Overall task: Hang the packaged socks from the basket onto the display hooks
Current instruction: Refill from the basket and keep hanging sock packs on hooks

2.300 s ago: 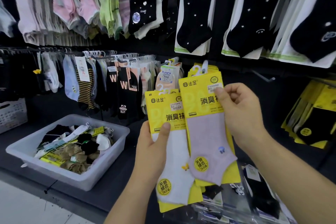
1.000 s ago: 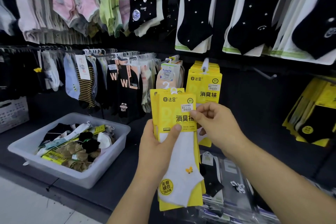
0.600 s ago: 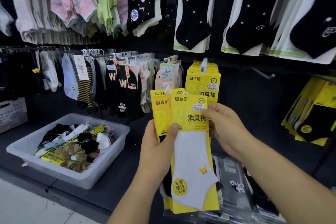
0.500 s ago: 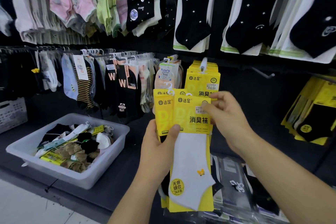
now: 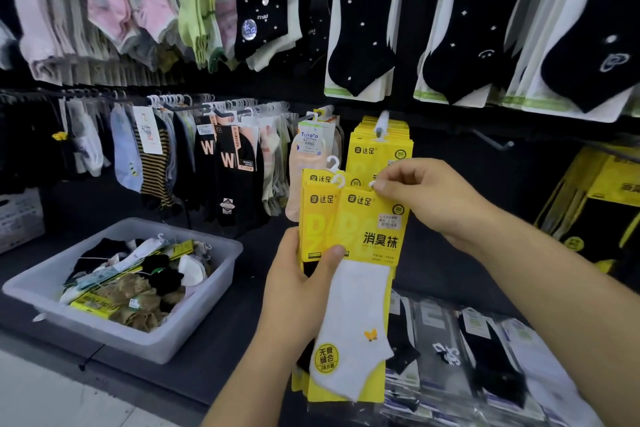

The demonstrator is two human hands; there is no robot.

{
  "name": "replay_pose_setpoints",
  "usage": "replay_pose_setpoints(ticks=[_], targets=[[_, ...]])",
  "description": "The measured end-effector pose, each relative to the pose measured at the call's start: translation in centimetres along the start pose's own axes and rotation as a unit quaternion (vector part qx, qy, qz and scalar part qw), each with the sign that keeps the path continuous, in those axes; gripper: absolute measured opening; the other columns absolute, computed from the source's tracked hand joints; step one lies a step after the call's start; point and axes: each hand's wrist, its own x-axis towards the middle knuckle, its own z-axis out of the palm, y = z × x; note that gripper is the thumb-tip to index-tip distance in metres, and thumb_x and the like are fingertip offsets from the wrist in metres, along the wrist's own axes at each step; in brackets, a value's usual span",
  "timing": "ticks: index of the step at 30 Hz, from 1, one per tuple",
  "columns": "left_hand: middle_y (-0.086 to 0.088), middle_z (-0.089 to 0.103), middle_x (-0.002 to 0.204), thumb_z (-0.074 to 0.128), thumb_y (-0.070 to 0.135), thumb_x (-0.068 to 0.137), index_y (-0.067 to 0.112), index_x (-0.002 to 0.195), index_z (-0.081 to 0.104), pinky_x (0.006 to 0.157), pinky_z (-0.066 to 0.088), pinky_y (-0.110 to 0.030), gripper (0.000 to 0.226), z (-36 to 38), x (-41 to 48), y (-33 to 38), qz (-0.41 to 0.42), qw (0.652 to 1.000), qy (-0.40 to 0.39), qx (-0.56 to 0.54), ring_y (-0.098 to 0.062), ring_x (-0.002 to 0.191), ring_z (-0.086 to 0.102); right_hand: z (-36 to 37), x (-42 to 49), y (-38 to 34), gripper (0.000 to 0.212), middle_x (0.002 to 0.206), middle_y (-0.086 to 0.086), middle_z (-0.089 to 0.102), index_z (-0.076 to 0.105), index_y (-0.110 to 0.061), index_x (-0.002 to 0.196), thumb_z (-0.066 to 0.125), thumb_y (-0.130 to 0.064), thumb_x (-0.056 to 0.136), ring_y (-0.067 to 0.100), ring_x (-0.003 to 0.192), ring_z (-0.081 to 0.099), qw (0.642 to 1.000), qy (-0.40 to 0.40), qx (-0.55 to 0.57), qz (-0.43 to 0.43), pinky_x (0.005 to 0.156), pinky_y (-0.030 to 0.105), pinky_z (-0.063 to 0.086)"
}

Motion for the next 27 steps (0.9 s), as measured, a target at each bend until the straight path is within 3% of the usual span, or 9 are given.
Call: replay_pose_setpoints(ticks=[3,5,8,13,16,20,23,25,27], targets=[[0.023,0.077,0.103,0.07,0.052,0.091,0.058,0.097,0.062,0.075,0.056,-0.027,0.011,0.0,0.1,0.2,-0.001,1.0,0.009,-0.025,0.003,0.093,0.074,-0.2,0.5,-0.2,0.011,0.089,-0.001,0.076,0.075,-0.022,0.086,0.069,-0.022,0.095,0.012,0.083,0.069,0.998,0.054,-0.03,-0.028,0.073,0.021,0.054],[0.022,0.076,0.104,0.068,0.046,0.099,0.057,0.096,0.062,0.078,0.055,-0.03,0.012,-0.1,0.2,0.1,0.002,0.999,0.021,-0.026,0.003,0.094,0.073,-0.5,1.2,-0.6,0.016,0.082,-0.006,0.073,0.074,-0.026,0.08,0.069,-0.023,0.095,0.005,0.075,0.064,0.992,0.114,-0.025,-0.048,0.062,0.016,0.051],[0.026,0.076,0.104,0.066,0.036,0.103,0.058,0.095,0.063,0.079,0.052,-0.029,0.023,-0.6,0.4,-0.2,0.005,0.999,0.044,-0.013,0.007,0.095,0.071,-1.3,2.7,-1.5,0.019,0.079,-0.009,0.072,0.072,-0.03,0.076,0.072,-0.02,0.092,0.002,0.072,0.064,0.979,0.191,-0.009,-0.073,0.064,0.018,0.049],[0.03,0.074,0.102,0.067,0.037,0.101,0.057,0.096,0.061,0.077,0.05,-0.024,0.021,-1.8,0.8,-0.7,-0.003,0.998,0.064,0.016,0.011,0.093,0.069,-1.0,4.6,-2.1,0.018,0.069,-0.011,0.068,0.07,-0.028,0.074,0.074,-0.02,0.089,-0.004,0.06,0.057,0.975,0.199,-0.04,-0.09,0.051,0.016,0.048],[0.03,0.074,0.101,0.066,0.038,0.101,0.053,0.097,0.062,0.076,0.05,-0.023,0.016,-2.6,0.9,-1.0,-0.004,0.997,0.069,0.025,0.011,0.093,0.069,-0.4,5.2,-1.9,0.012,0.081,-0.007,0.07,0.073,-0.026,0.082,0.07,-0.022,0.093,0.004,0.071,0.061,0.971,0.199,-0.094,-0.089,0.06,0.022,0.05],[0.028,0.075,0.101,0.067,0.037,0.102,0.04,0.104,0.064,0.08,0.052,-0.026,0.005,-3.1,0.9,-1.2,-0.012,0.998,0.067,0.008,0.01,0.093,0.07,0.0,4.4,-1.3,0.017,0.083,-0.012,0.068,0.071,-0.025,0.089,0.061,-0.014,0.097,-0.002,0.076,0.064,0.967,0.202,-0.117,-0.104,0.066,0.015,0.048],[0.027,0.076,0.103,0.068,0.037,0.1,0.039,0.106,0.066,0.081,0.052,-0.026,0.007,-2.9,0.7,-0.9,-0.015,0.998,0.062,-0.014,0.009,0.095,0.071,0.1,3.2,-0.7,0.011,0.1,-0.006,0.066,0.068,-0.021,0.102,0.059,-0.019,0.096,0.016,0.104,0.057,0.927,0.263,-0.243,-0.113,0.094,0.035,0.041],[0.023,0.078,0.105,0.07,0.037,0.099,0.039,0.107,0.068,0.082,0.053,-0.026,0.009,-2.6,0.6,-0.6,-0.015,0.998,0.051,-0.031,0.006,0.097,0.072,0.5,1.9,-0.4,0.005,0.096,-0.005,0.063,0.063,-0.019,0.096,0.06,-0.023,0.094,0.023,0.102,0.053,0.914,0.295,-0.243,-0.137,0.092,0.039,0.041],[0.02,0.079,0.107,0.071,0.037,0.097,0.038,0.108,0.07,0.084,0.054,-0.027,0.011,-2.3,0.5,-0.4,-0.012,0.998,0.04,-0.046,0.003,0.099,0.074,1.5,0.2,-0.3,0.016,0.084,-0.006,0.064,0.06,-0.02,0.085,0.066,-0.033,0.092,0.019,0.087,0.058,0.947,0.25,-0.149,-0.136,0.078,0.041,0.05]])
